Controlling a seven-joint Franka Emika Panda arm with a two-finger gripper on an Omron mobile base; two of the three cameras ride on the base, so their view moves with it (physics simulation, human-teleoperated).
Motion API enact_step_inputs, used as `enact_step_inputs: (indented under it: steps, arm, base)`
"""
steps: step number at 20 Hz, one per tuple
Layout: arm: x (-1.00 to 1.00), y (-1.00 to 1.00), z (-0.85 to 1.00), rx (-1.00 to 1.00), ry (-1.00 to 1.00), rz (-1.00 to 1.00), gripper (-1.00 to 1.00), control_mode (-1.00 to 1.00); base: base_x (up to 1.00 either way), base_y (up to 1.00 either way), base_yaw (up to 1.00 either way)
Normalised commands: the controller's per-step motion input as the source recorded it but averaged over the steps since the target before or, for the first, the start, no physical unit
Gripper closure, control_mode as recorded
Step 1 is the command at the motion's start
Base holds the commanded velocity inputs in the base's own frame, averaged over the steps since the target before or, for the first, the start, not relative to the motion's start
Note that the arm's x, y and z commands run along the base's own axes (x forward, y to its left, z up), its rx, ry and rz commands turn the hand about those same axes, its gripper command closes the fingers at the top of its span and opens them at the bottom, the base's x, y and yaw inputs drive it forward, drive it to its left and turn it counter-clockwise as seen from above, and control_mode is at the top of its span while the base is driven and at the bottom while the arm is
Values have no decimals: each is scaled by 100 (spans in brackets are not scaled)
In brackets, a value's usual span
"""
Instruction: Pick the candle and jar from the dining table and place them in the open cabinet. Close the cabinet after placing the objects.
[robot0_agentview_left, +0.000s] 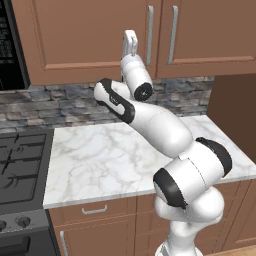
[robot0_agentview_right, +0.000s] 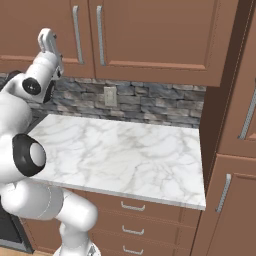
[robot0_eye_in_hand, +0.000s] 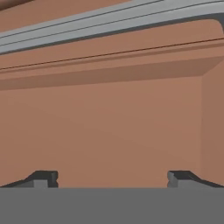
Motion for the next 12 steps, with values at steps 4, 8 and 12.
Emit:
enact_step_inputs:
  steps: [4, 8, 12]
  arm:
    - [22, -10, 0, 0, 0, 0, -100, -100]
    - [14, -7, 0, 0, 0, 0, -100, -100]
    - [7, -5, 0, 0, 0, 0, -100, -100]
  base:
    - [0, 0, 0]
    - [0, 0, 0]
    - [0, 0, 0]
